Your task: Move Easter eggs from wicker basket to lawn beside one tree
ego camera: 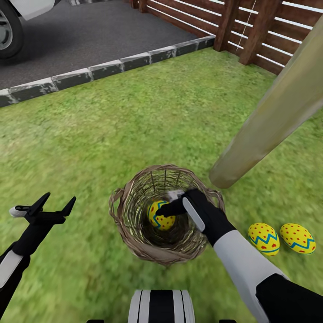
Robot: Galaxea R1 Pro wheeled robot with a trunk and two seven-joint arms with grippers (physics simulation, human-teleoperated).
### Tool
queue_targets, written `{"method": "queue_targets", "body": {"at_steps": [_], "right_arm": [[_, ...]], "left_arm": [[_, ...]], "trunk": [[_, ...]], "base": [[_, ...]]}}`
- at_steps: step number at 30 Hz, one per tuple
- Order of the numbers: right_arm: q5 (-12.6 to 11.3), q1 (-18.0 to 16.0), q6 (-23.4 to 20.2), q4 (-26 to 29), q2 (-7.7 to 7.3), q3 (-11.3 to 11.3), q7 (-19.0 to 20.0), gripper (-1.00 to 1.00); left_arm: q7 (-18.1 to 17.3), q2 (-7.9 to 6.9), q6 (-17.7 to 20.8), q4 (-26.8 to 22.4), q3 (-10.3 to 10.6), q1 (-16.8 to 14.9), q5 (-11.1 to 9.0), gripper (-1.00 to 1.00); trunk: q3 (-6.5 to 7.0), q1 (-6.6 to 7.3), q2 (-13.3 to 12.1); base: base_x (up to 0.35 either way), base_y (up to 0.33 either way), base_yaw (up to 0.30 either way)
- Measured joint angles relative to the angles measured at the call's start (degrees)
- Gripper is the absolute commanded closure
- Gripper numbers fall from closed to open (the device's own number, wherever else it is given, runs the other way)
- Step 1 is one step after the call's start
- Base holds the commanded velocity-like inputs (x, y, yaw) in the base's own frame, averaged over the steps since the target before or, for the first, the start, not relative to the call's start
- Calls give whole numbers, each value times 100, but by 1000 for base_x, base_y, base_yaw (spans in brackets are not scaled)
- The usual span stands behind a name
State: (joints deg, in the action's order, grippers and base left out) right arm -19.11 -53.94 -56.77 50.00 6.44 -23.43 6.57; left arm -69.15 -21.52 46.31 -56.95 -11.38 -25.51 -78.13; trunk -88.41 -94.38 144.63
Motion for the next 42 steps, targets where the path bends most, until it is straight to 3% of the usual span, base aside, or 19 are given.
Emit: {"method": "queue_targets", "body": {"at_steps": [6, 16, 21, 25, 36, 38, 40, 42], "right_arm": [[-10, 0, -7, -175, -11, -3, 13, 100], [-29, 7, -40, 90, -63, 0, 40, 100], [-64, 16, -68, 290, -339, 4, 110, 100], [-85, 18, -78, 306, -420, 4, 310, 100], [-84, 27, -70, 282, -416, -5, 431, 100], [-94, 27, -65, 294, -427, -2, 620, 100], [-81, 27, -66, 303, -487, -5, 1152, 100], [-69, 27, -72, 351, -529, -6, 1355, 100]], "left_arm": [[8, 0, 1, -8, 0, 3, 16, -100], [34, 0, -15, -2, 0, 3, 42, -100], [20, -22, 32, -20, -12, 3, 19, -100], [17, -51, 87, -48, 7, 3, 39, -100], [26, -53, 99, -31, 18, 3, 52, -100], [26, -53, 99, -27, 18, 3, 52, -100], [26, -53, 99, -46, 17, 3, 52, -100], [26, -50, 99, -69, 21, 3, 51, -100]], "trunk": [[88, 11, -5], [310, 37, -18], [421, 49, -25], [509, 60, -31], [753, 88, -45], [797, 93, -48], [842, 98, -51], [886, 104, -53]], "base": [[0, 0, 0], [0, 0, 0], [0, 0, 0], [0, 0, 0], [-180, 0, 0], [-3, 0, 0], [0, 0, 0], [0, 0, 0]]}}
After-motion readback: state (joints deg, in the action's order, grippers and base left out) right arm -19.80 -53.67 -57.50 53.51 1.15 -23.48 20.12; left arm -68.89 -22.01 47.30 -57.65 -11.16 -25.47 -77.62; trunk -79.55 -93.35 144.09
